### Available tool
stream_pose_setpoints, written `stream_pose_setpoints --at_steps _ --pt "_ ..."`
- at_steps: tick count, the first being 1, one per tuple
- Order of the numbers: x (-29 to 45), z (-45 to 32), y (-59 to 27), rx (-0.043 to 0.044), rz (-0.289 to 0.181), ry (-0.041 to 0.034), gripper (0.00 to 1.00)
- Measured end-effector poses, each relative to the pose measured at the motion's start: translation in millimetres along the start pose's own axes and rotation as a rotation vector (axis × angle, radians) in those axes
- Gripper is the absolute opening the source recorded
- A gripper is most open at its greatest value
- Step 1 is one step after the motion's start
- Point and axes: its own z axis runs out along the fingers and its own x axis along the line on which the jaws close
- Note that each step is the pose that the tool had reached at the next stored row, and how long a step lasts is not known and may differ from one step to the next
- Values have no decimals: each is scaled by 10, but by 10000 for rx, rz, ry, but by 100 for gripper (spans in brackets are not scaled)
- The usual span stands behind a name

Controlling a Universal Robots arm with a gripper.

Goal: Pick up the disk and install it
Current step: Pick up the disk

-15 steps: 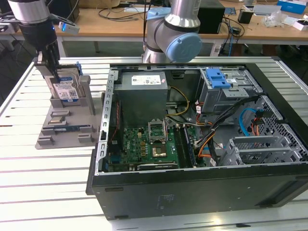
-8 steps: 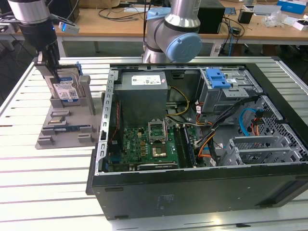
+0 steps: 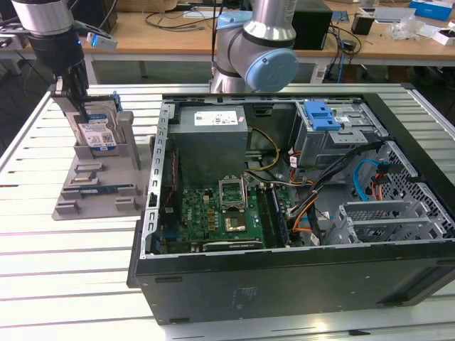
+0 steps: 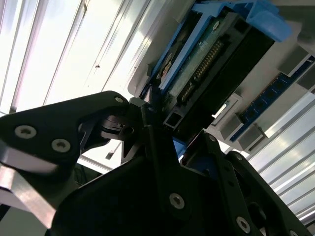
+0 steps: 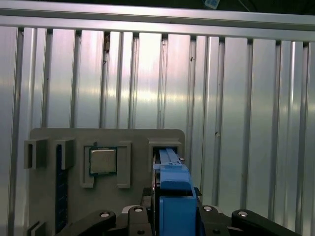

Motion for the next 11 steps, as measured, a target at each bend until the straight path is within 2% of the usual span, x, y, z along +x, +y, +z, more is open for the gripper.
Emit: stream_pose_setpoints --at_steps 4,11 --pt "0 -36 1 -1 0 2 37" --pt "-2 -181 4 -1 0 1 37"
